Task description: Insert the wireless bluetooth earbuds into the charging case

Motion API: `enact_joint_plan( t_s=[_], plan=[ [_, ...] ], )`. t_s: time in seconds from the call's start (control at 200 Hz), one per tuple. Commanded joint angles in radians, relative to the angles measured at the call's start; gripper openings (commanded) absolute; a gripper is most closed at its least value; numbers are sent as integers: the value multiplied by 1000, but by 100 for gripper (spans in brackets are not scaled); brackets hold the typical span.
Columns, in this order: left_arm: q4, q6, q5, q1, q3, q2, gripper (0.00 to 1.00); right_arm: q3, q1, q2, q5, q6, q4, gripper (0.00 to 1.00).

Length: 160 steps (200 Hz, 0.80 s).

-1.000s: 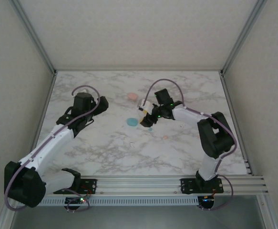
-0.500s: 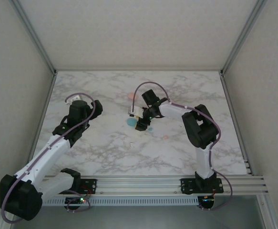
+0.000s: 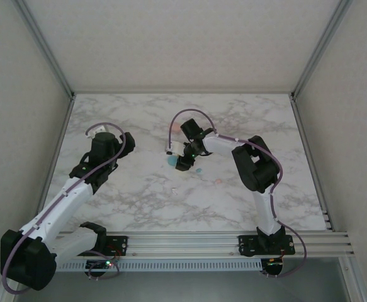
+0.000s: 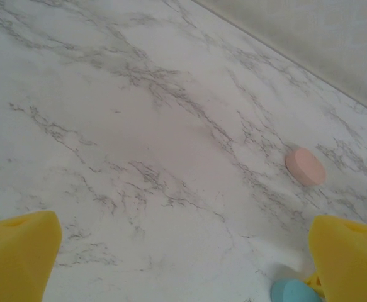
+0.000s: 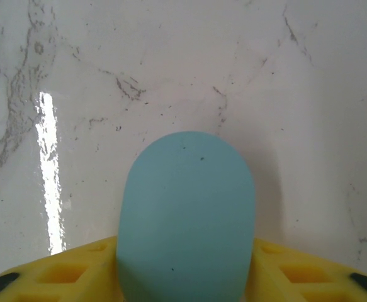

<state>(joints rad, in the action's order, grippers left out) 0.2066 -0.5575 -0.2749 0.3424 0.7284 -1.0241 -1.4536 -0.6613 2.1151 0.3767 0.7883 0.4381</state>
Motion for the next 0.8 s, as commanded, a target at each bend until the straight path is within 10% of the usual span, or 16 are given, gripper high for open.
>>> enact_joint_plan(
  t_s=[0.0, 0.28, 0.511, 0.796],
  plan=[
    [17, 7, -14, -11, 3, -5, 100, 3, -6, -1, -4, -11, 12, 43],
    [-89, 104, 89, -13, -10, 27, 100, 10, 28, -142, 136, -78, 47, 30],
    [-379, 437, 577, -11, -27, 43, 94, -36, 178, -332, 522, -109, 201, 30],
    [-310, 649, 1096, -1, 236, -171, 80, -134, 279, -433, 701, -34, 343, 30]
  ],
)
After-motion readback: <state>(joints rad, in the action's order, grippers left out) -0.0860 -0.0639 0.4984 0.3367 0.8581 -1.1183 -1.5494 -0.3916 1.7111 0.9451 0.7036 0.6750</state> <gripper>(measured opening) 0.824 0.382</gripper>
